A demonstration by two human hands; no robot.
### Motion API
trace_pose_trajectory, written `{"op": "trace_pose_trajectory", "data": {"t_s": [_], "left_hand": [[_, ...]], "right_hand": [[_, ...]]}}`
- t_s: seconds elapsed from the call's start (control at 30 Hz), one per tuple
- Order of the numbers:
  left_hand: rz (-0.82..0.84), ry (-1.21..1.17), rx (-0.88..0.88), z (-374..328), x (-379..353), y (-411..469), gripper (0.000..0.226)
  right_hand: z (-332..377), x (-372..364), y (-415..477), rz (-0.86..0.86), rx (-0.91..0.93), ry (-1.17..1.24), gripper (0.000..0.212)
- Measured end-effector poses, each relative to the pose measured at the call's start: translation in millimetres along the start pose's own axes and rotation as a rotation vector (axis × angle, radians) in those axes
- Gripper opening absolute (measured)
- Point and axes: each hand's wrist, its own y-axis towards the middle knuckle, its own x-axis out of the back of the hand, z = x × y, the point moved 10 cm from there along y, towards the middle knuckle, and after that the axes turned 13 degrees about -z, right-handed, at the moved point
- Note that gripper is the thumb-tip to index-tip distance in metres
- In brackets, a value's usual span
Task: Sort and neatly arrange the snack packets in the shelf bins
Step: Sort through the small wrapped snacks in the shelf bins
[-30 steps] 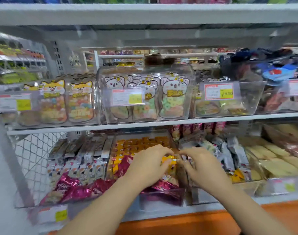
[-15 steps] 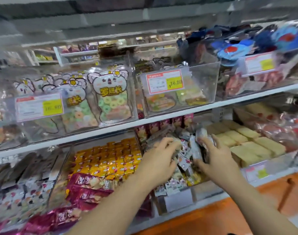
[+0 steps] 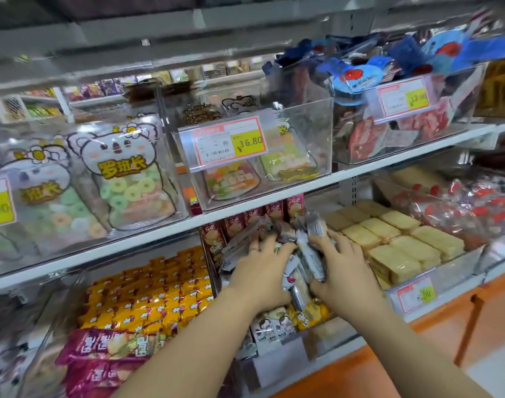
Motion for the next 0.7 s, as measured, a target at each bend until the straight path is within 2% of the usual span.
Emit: {"op": "trace_pose_trajectory", "data": {"t_s": [0.33,0.5,0.7], "left_hand": [[-0.217,-0.193,0.077,3.3,17.7,-7.0,0.049],[-0.370,-0.344,0.177,12.9,45.3,-17.6,0.045],[-0.494,-0.384,0.096,12.3,78.7,-58.9,0.045]], "right_hand": [[-1.7,23.3,1.8,-0.166,-0.081,0.303,0.056],[3.0,34.1,-4.0,-0.220,-0.076,0.310,0.053],[21.2,61.4,-28.8,-0.295,-0.017,0.298,0.050]]}}
